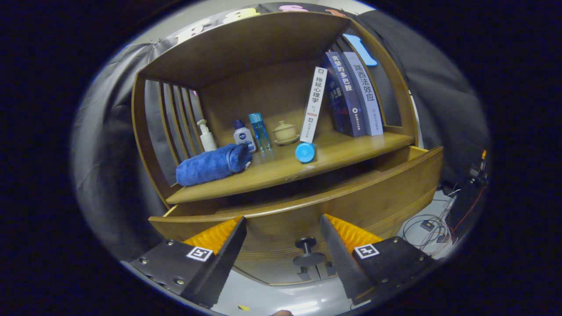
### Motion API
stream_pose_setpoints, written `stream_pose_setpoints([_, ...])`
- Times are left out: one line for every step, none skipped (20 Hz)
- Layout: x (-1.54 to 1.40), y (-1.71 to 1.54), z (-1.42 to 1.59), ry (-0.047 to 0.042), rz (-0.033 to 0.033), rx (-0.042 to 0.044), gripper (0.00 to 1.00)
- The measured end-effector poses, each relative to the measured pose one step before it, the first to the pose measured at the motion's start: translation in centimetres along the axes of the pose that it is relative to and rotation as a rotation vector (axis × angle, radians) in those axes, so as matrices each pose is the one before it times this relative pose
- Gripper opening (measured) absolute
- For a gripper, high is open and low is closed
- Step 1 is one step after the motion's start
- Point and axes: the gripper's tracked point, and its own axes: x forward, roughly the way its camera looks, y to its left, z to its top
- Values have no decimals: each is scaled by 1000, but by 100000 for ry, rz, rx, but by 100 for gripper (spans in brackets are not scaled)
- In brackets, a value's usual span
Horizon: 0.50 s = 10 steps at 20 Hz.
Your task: Pull open the drawer, take out the items inside it, and place them on the countertop above the cabinet.
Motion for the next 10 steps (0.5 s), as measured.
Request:
stream_pose_setpoints([408, 16, 168, 231, 11, -288, 100])
stream_pose_setpoints([276, -15, 35, 114, -20, -109, 100])
stream_pose_setpoints([247, 27, 112, -15, 32, 287, 100])
stream_pose_setpoints([286, 69, 42, 46, 23, 289, 100])
stream_pose_setpoints([198, 16, 78, -73, -28, 188, 100])
stream_pose_setpoints([216, 6, 60, 136, 14, 128, 100])
stream_pose_setpoints([213, -9, 113, -76, 21, 70, 100])
stream_pose_setpoints([95, 60, -28, 66, 38, 251, 100])
stream_pose_setpoints([244, -61, 24, -21, 56, 343, 100])
stream_pose_setpoints([216, -13, 35, -91, 147, 427, 100])
